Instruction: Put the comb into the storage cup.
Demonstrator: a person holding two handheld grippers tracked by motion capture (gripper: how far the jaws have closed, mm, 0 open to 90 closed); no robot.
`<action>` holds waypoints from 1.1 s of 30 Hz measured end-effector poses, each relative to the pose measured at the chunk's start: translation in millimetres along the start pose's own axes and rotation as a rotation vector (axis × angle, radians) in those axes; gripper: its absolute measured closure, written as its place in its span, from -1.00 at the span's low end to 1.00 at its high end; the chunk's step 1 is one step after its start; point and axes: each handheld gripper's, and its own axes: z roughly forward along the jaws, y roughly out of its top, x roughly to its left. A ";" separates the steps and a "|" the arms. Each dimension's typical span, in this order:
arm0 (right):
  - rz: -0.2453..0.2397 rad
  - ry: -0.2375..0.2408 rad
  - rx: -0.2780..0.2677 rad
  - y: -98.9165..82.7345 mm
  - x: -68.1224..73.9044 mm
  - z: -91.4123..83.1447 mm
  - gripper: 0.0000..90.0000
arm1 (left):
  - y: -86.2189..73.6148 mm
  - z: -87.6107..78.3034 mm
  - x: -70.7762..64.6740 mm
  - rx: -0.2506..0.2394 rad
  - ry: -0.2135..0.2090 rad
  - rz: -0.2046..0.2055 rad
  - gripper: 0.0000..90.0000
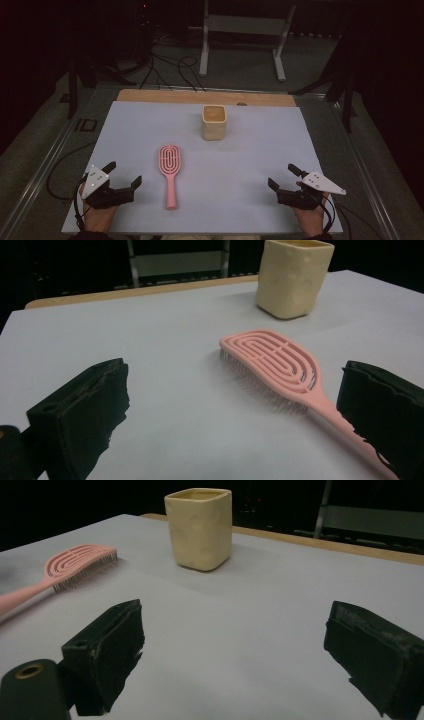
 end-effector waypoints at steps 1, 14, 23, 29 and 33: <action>0.000 0.000 0.000 0.0 0.0 0.0 -0.80 | 0.0 0.0 0.0 0.000 0.000 0.000 -0.98; 0.011 -0.015 0.012 -3.9 -0.7 1.6 -0.81 | 12.9 3.2 -11.6 0.010 -0.008 0.007 -0.98; 0.015 -0.023 0.013 -4.4 -1.9 2.6 -0.80 | 24.8 13.5 -22.6 0.037 -0.043 0.015 -0.95; 0.017 -0.024 0.006 -4.1 -1.4 2.5 -0.80 | 31.3 24.7 -33.3 0.064 -0.076 0.035 -0.93; 0.016 -0.022 0.011 -4.6 -1.1 3.2 -0.80 | 38.1 32.4 -41.7 0.086 -0.102 0.054 -0.90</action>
